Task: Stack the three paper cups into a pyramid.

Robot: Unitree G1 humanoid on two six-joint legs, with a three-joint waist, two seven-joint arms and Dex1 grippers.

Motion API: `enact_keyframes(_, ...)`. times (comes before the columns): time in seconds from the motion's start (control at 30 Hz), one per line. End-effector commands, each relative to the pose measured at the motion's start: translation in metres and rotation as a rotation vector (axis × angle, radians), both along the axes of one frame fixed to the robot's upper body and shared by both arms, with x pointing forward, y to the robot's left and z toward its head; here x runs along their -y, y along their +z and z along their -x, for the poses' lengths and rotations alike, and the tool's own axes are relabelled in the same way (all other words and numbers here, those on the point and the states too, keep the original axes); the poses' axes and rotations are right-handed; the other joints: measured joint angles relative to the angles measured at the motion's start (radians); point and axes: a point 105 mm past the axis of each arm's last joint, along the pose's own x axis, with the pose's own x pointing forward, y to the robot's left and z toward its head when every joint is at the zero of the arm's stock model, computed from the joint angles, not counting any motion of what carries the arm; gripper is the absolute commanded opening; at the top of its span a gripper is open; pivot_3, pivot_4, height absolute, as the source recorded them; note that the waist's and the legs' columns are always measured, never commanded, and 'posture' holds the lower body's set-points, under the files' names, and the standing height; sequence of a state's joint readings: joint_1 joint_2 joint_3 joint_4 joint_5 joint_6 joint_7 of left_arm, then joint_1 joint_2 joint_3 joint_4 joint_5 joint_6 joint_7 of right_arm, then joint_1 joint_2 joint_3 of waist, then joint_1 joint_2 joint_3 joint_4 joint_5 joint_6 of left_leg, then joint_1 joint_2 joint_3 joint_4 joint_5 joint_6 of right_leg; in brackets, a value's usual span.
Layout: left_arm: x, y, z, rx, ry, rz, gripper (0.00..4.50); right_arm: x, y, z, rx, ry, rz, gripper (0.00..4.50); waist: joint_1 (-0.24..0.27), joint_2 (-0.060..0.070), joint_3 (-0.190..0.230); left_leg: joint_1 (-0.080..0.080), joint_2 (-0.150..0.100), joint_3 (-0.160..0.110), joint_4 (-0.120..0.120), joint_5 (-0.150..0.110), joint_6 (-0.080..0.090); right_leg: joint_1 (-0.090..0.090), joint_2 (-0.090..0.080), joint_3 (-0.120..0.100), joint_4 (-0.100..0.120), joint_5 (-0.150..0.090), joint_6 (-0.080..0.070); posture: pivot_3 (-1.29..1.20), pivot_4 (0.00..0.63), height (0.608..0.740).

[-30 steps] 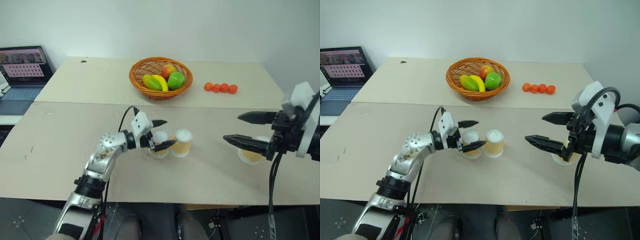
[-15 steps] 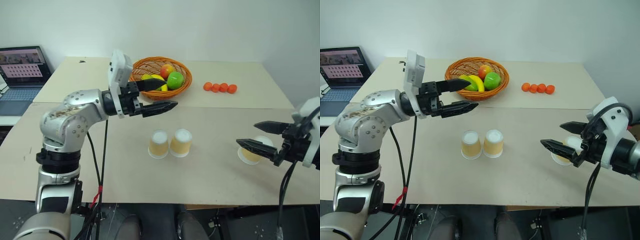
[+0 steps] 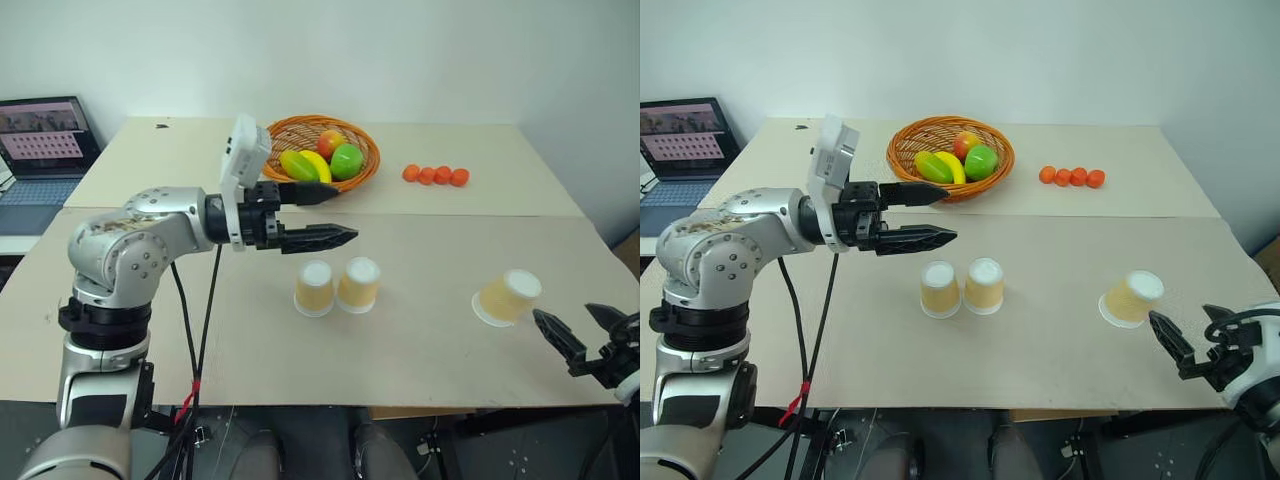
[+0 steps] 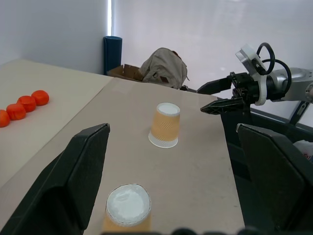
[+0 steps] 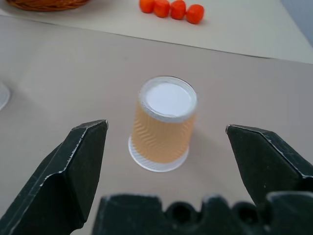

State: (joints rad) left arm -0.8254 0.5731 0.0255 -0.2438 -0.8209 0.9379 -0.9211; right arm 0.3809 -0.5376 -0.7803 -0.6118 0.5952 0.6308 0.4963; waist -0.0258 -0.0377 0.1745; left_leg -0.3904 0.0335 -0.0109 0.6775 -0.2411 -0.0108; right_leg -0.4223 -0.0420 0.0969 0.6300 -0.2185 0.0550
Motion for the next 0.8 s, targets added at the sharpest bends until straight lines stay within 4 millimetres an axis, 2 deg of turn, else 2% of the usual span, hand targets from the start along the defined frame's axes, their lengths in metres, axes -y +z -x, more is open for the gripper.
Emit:
enact_keyframes(0.03, 0.005, 0.011, 0.002, 0.066, -0.002, 0.013, 4.42, 0.002, -0.008, -0.005, 0.025, -0.014, 0.022, 4.50, -0.004, 0.000, 0.000, 0.000, 0.000, 0.000, 0.000, 0.000, 0.000, 0.000, 0.000, 0.000, 0.000, 0.000, 0.000, 0.00, 0.150, 0.734)
enact_keyframes(0.27, 0.004, 0.013, 0.001, 0.076, 0.012, 0.005, 4.42, -0.004, -0.017, -0.028, 0.044, 0.025, 0.016, 4.50, -0.019, 0.002, 0.000, 0.000, 0.000, 0.001, 0.000, 0.000, 0.000, 0.000, 0.000, 0.001, 0.001, 0.000, 0.000, 0.00, 0.150, 0.734)
enact_keyframes(0.53, -0.001, 0.015, 0.000, 0.094, 0.044, -0.015, 4.42, 0.003, -0.018, -0.051, 0.064, 0.043, 0.014, 4.50, -0.018, 0.002, 0.000, 0.000, -0.001, 0.000, 0.000, 0.000, 0.000, 0.000, 0.000, 0.001, 0.000, 0.000, 0.000, 0.00, 0.150, 0.734)
enact_keyframes(0.8, -0.004, 0.013, 0.001, 0.100, 0.065, -0.035, 4.42, 0.005, -0.017, -0.065, 0.076, 0.071, 0.023, 4.50, -0.019, 0.003, 0.000, 0.000, -0.001, 0.001, 0.000, 0.000, 0.000, 0.000, 0.000, 0.001, 0.000, 0.000, 0.000, 0.00, 0.150, 0.734)
